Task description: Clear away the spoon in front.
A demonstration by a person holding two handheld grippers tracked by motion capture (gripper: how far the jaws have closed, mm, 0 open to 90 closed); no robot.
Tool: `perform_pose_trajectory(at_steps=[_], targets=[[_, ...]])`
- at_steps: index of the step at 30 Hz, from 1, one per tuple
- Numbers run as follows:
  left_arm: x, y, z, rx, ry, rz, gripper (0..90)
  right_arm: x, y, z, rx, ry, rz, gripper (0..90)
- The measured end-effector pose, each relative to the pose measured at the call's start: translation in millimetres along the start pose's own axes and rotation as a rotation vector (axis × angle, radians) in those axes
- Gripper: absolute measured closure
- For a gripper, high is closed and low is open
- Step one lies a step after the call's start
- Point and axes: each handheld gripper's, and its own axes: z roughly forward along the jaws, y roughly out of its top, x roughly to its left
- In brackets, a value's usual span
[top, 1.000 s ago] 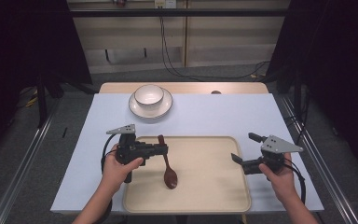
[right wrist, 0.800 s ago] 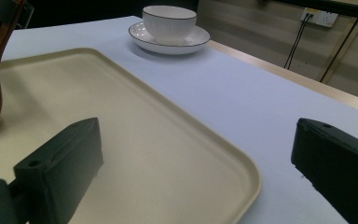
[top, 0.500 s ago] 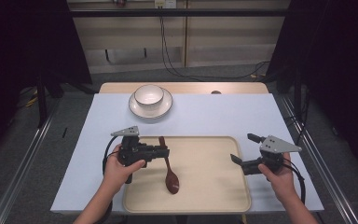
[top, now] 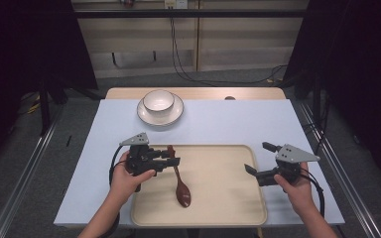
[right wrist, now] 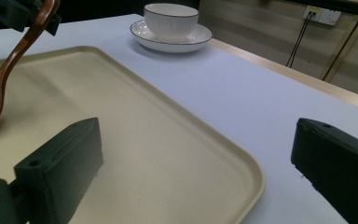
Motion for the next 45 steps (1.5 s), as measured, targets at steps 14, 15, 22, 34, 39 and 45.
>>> perform_pose_trajectory(at_steps=[14,15,22,34,39,45], targets=[[8.0,1.0,1.6,-0.004,0.028,0.000,51.9,0.0,-0.5,1.5,0.004,-0.005,-0.004,1.8],[8.2,0.8,2.0,-0.005,0.031,0.000,51.8,0.0,-0.6,1.6,0.004,-0.003,-0.003,1.8],[8.3,1.3,1.6,-0.008,0.039,-0.002,51.4,0.5,-0.3,1.5,0.001,-0.003,-0.003,1.8],[12.7,2.1,3.0,-0.033,0.085,0.014,43.6,0.4,-0.1,1.8,0.002,0.001,-0.006,1.8],[13.8,2.0,4.6,-0.042,0.089,0.017,37.9,0.6,0.4,0.8,0.000,-0.009,-0.003,1.9],[14.6,2.1,3.7,-0.062,0.108,0.022,28.4,0.5,0.8,-1.4,-0.004,-0.010,-0.008,1.9]])
